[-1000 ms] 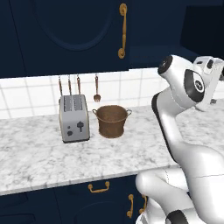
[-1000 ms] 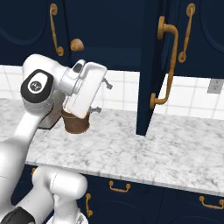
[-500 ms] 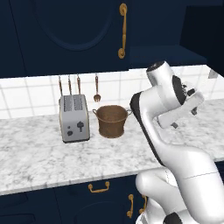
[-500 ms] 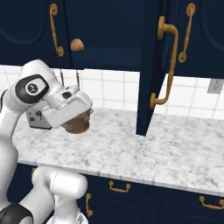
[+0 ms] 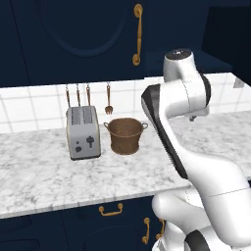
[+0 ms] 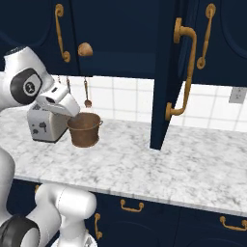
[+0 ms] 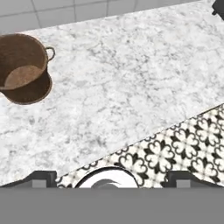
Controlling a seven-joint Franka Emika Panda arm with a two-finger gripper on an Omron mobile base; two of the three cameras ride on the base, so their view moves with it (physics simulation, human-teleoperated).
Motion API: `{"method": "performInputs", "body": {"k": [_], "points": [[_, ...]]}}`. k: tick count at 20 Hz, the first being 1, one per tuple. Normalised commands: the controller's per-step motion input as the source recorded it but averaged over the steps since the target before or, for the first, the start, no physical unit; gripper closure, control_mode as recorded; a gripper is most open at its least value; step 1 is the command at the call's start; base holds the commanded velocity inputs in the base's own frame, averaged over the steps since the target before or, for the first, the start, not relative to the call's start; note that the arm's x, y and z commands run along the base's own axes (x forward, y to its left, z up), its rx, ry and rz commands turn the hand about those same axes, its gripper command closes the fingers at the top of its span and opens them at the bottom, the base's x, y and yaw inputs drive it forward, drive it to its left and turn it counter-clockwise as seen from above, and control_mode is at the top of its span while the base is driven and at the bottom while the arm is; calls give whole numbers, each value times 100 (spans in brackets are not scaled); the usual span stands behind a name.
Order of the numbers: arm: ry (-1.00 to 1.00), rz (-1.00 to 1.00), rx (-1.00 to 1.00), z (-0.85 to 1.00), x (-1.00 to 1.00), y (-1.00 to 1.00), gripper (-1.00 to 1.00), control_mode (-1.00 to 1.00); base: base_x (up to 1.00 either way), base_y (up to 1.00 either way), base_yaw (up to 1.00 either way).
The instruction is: Open the cabinet, pick up the bread from the cabinet and place it in the basket. Then move the basket to the dining counter.
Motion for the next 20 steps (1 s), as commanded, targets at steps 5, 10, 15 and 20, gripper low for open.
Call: {"method": "performInputs", "body": {"k": [5,10,15,20], "points": [[-67,-1,19,98,70,23,-100,-100,0,0,0],[-34,37,24,100,37,11,-100,-100,0,0,0],[-18,31,-11,84,18,23,-100,-100,0,0,0],[-8,0,-52,67,8,69,-100,-100,0,0,0]]}}
